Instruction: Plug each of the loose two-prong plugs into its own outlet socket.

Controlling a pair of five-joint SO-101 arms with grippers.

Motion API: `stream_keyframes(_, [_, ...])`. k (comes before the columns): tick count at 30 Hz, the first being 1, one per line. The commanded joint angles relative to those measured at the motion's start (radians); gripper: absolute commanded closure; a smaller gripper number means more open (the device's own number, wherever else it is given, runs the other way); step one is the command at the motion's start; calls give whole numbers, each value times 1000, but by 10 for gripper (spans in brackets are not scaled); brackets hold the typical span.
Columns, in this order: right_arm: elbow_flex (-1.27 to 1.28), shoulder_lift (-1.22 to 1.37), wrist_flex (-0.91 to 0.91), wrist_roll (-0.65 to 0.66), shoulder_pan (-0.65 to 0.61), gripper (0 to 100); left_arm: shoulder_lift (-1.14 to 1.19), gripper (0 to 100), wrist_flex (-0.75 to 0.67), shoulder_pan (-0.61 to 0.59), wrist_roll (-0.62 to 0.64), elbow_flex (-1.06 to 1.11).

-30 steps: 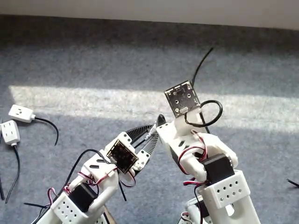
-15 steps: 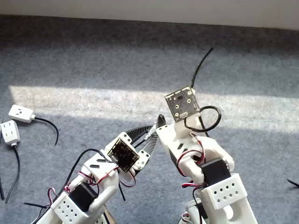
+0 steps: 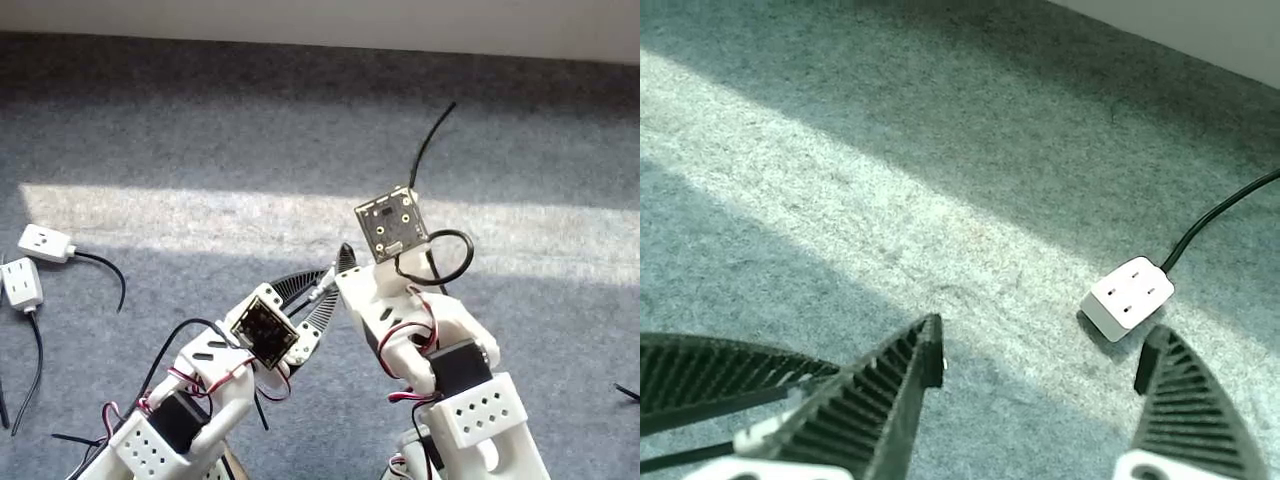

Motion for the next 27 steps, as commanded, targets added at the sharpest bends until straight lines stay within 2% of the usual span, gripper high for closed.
stream_keyframes(1, [54,13,-5,11,7,692,-12,994,-8,8,3,13])
stream_keyframes(8, [122,13,-56,12,7,692,-12,994,-8,8,3,13])
stream_keyframes(27, [186,13,-58,6,1,692,-12,994,-8,8,3,13])
